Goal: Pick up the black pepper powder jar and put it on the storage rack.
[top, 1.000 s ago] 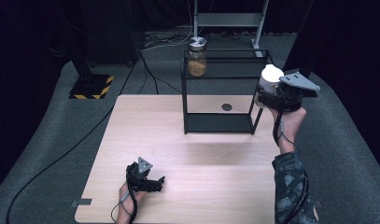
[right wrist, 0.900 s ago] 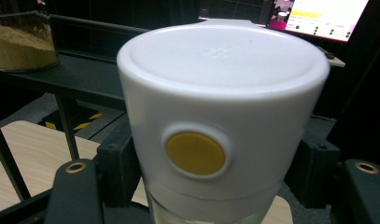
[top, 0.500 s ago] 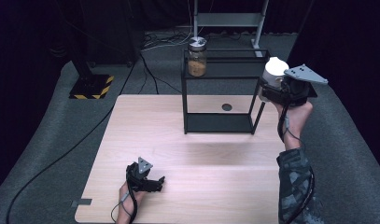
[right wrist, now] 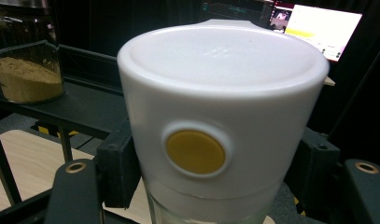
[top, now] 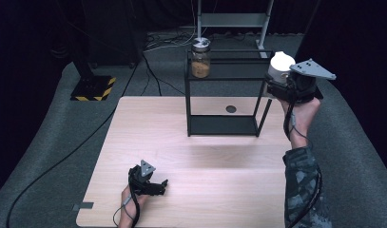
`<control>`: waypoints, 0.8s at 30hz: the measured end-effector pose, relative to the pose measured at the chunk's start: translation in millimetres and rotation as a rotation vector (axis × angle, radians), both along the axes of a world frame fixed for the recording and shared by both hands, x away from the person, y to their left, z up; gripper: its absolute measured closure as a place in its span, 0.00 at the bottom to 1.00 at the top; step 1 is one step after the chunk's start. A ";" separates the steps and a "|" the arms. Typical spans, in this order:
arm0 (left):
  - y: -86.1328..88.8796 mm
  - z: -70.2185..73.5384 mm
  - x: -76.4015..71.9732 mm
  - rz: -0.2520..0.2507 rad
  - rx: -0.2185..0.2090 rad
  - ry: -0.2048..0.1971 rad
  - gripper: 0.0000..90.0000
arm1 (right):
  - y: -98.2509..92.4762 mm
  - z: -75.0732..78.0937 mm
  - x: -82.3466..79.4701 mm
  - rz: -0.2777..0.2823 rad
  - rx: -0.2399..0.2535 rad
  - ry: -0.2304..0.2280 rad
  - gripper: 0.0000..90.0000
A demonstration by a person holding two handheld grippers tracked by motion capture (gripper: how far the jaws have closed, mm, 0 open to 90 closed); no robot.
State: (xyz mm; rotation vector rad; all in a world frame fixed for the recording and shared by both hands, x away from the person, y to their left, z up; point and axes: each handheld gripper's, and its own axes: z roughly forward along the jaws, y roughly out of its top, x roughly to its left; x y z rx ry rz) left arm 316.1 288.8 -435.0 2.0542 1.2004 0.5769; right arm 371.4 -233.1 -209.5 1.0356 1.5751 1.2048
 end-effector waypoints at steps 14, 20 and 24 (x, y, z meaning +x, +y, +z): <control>0.3 0.0 0.2 -0.002 -0.001 0.001 0.01 | 0.0 13.2 11.3 0.017 0.017 0.004 0.33; 0.3 0.0 0.2 -0.003 -0.001 0.001 0.01 | 0.2 19.5 17.7 0.027 0.033 0.005 0.33; 0.4 0.1 0.3 -0.005 0.000 0.001 0.01 | 1.9 24.2 22.4 0.032 0.035 0.008 0.33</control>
